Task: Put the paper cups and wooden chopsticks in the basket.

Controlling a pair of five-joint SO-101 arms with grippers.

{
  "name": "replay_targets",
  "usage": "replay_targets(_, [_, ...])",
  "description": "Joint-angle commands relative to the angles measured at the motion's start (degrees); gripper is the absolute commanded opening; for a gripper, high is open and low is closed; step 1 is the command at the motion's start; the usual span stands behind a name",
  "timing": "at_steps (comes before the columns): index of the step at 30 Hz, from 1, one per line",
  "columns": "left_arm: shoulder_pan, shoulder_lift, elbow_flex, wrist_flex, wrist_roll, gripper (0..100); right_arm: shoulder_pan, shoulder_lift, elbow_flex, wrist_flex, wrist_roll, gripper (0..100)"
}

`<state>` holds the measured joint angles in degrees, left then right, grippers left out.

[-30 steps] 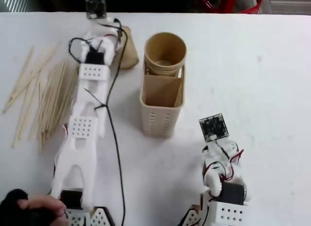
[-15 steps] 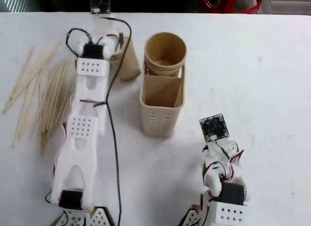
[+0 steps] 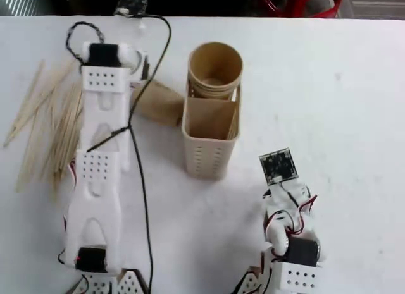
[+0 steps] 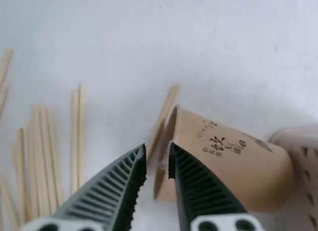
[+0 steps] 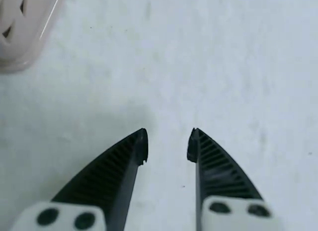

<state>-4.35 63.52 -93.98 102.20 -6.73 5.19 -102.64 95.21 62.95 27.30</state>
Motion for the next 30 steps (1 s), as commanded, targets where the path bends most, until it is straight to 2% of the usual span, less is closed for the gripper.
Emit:
replay_targets(1, [-3.8, -7.0, -1.8, 0.5, -1.7, 9, 0.4, -0.5, -0.3, -1.2, -0.6, 14.4])
replay_targets(6, [-8.5, -15.3, 4.3, 0.5, -2.5, 10, 0.4, -0.5, -0.2, -1.2, -0.6, 14.4])
replay_targets(11, [-8.9, -30.1, 30.1, 0.4, -10.9, 20, 0.4, -0.5, -0.2, -1.2, -0.6, 14.4])
replay_targets(13, [-8.9, -36.8, 40.3, 0.2, -16.8, 22, 0.4, -0.5, -0.2, -1.2, -0.6, 14.4])
replay_targets(15, [-9.1, -42.6, 48.0, -0.1, -26.0, 22, 0.3, -0.5, -0.2, -1.2, -0.6, 14.4])
replay_targets(17, [-10.0, -46.6, 54.2, -2.5, -35.8, 23, 0.1, -0.5, -0.2, -1.2, -0.6, 14.4])
replay_targets(18, [-10.6, -47.9, 56.5, -4.7, -38.2, 23, 0.1, -0.5, -0.2, -1.2, -0.6, 14.4])
replay_targets(23, [-10.6, -48.7, 61.9, -15.5, -29.3, 23, 0.1, -0.5, -0.2, -1.2, -0.6, 14.4])
replay_targets(28, [-5.0, -48.0, 62.2, -25.4, -12.0, 23, 0.1, -0.5, -0.2, -1.2, -0.6, 14.4])
replay_targets(30, [-2.2, -46.1, 62.6, -28.7, -8.9, 23, 0.1, -0.5, -0.2, -1.2, -0.6, 14.4])
